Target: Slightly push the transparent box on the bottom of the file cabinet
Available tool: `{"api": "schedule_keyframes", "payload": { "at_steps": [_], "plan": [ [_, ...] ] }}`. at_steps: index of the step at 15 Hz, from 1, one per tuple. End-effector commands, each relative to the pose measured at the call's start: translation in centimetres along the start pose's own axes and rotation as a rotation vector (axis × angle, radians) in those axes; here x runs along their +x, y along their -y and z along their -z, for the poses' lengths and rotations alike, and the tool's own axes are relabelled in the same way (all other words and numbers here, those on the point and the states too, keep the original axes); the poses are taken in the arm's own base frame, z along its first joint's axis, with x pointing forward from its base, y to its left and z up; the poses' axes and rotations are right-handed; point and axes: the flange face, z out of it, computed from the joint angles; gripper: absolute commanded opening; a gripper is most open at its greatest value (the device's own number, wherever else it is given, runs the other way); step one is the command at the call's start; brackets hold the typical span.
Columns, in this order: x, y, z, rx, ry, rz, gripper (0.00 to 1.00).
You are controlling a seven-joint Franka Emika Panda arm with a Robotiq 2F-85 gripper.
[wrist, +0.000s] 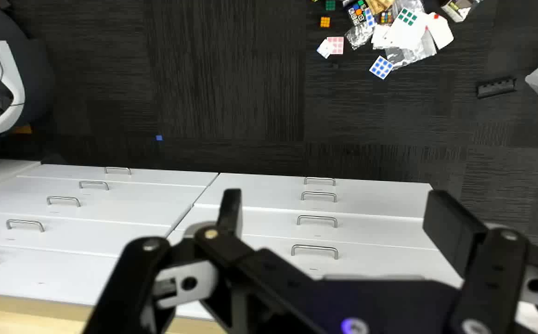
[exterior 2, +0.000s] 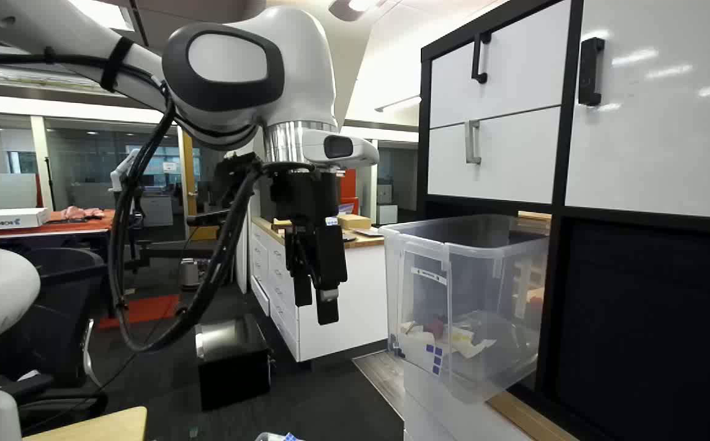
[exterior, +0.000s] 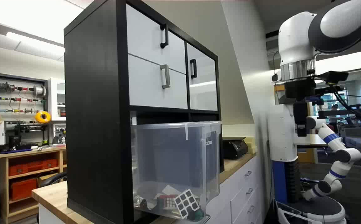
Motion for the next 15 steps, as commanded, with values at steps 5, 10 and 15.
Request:
{"api": "schedule_keyframes", "payload": {
  "at_steps": [5,10,15],
  "plan": [
    [0.0,0.0,0.1,0.0,0.001,0.0,1.0],
    [0.0,0.0,0.1,0.0,0.001,0.0,1.0],
    [0.7,1.0,-0.2,0.045,-0.012,0.01,1.0]
  ]
}}
